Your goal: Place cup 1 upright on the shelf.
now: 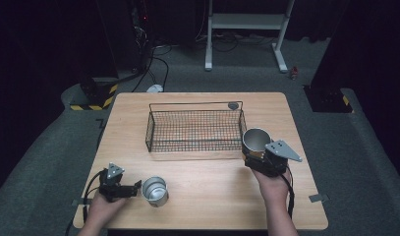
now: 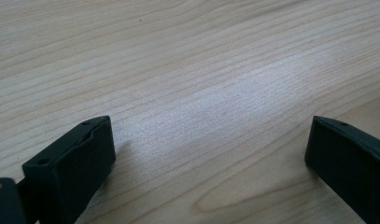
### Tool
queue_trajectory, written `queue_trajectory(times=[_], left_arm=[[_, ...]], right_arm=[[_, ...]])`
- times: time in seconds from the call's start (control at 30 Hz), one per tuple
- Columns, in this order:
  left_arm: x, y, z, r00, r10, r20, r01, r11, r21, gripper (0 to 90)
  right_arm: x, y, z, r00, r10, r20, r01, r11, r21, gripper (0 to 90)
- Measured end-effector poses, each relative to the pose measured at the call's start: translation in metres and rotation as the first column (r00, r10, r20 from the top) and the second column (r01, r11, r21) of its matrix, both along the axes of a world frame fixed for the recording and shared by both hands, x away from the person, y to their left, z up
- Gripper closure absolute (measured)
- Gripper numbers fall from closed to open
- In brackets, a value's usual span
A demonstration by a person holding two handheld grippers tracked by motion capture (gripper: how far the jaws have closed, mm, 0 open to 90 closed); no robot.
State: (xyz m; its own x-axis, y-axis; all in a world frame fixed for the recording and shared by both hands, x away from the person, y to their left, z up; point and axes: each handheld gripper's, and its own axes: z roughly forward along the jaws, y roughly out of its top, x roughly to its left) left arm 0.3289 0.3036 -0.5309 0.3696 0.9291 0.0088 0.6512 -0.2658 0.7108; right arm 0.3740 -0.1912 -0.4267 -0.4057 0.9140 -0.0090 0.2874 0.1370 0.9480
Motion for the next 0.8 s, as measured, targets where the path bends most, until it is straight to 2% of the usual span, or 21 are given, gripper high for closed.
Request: queue_trajectory(times=[0.6, 0.8], left_arm=[[0.000, 0.000, 0.000, 1.0000, -0.005, 0.000, 0.005, 1.0000, 0.001, 1.9], [0.000, 0.000, 0.000, 1.0000, -0.003, 0.000, 0.003, 1.0000, -0.003, 1.9]], right_arm=[[0.024, 0.024, 0.015, 0.9986, 0.046, -0.024, -0.045, 0.998, 0.033, 13.8], [0.032, 0.031, 0.018, 0.9977, 0.057, -0.036, -0.056, 0.998, 0.023, 13.8]])
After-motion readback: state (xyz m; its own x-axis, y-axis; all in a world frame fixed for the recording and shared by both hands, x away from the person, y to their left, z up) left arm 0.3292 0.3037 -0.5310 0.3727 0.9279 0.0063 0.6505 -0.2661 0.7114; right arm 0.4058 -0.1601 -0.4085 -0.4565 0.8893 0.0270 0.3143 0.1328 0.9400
